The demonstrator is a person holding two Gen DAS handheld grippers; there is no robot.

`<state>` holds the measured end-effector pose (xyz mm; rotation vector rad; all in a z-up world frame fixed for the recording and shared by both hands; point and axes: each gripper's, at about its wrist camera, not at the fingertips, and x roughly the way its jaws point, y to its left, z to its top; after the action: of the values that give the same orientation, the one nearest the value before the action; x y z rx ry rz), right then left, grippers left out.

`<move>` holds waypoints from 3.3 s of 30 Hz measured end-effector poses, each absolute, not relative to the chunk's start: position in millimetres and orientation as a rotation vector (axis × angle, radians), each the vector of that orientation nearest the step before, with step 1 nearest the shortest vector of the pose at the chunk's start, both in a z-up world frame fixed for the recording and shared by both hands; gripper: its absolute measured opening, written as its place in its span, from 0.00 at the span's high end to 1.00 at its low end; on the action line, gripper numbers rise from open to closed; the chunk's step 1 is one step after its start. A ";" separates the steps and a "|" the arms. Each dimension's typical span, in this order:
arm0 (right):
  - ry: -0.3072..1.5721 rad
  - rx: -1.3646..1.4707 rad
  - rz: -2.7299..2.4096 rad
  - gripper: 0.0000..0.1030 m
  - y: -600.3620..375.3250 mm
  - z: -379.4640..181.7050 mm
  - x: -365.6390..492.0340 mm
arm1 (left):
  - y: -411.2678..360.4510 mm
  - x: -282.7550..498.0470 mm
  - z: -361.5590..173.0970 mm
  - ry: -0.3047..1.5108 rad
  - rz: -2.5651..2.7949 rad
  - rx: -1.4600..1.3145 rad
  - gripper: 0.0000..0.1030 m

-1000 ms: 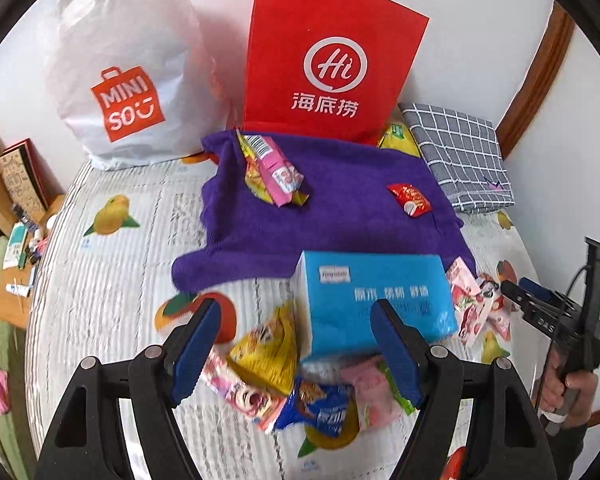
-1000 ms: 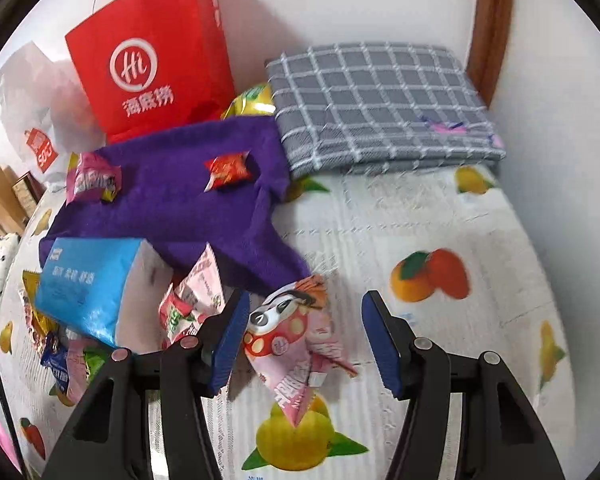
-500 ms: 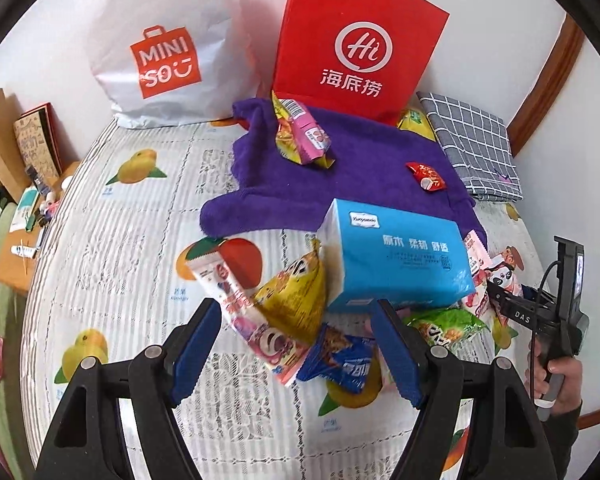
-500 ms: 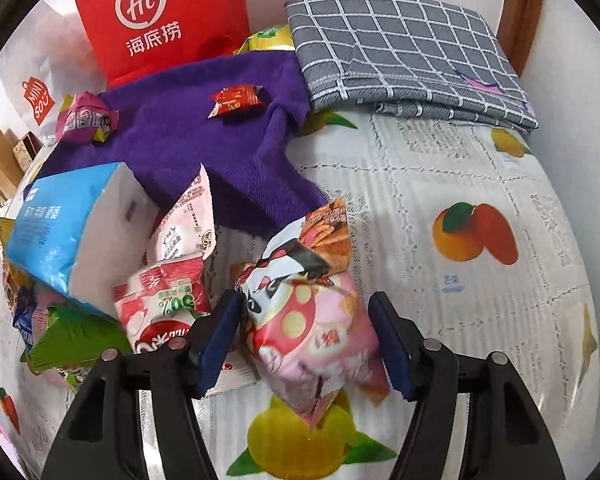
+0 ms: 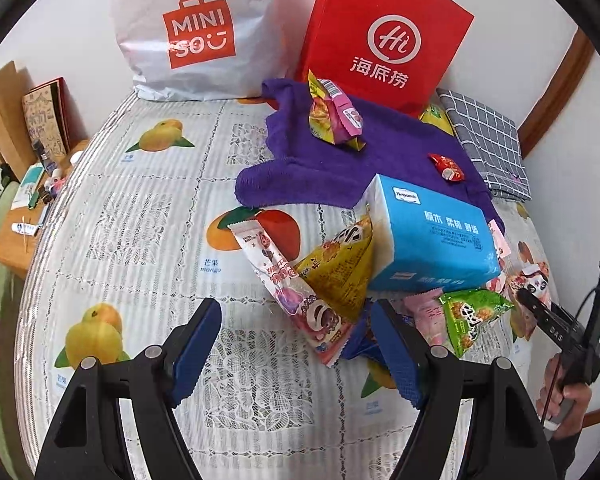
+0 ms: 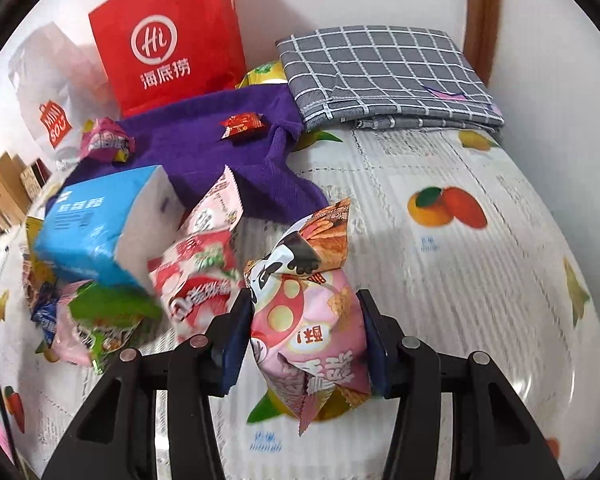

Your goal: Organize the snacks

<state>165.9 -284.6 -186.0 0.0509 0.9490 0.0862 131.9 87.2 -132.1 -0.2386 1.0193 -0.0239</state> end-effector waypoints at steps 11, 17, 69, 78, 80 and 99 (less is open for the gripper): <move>0.904 0.073 0.023 0.52 -285.1 -201.1 147.6 | 92.0 151.5 -163.5 1.068 -0.001 -0.247 0.28; 0.893 0.055 -0.001 0.51 -284.4 -206.1 147.0 | 85.4 160.8 -182.6 1.092 -0.037 -0.263 0.37; 0.810 0.035 0.055 0.54 -275.8 -146.3 120.7 | 61.9 122.2 -134.7 0.960 -0.079 -0.220 0.77; 0.735 0.005 0.104 0.54 -250.5 -95.3 127.0 | 44.4 128.4 -102.6 0.914 -0.109 -0.219 0.77; 0.723 -0.003 0.113 0.54 -244.2 -84.2 130.7 | 40.2 129.9 -96.2 0.906 -0.107 -0.209 0.77; 0.721 0.025 0.143 0.54 -228.6 -49.0 172.2 | 22.0 156.2 -39.2 0.842 -0.108 -0.162 0.77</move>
<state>172.2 -228.6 -49.0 0.0254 0.7214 0.1430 156.2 22.0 -39.2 -0.1619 0.8424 -0.1079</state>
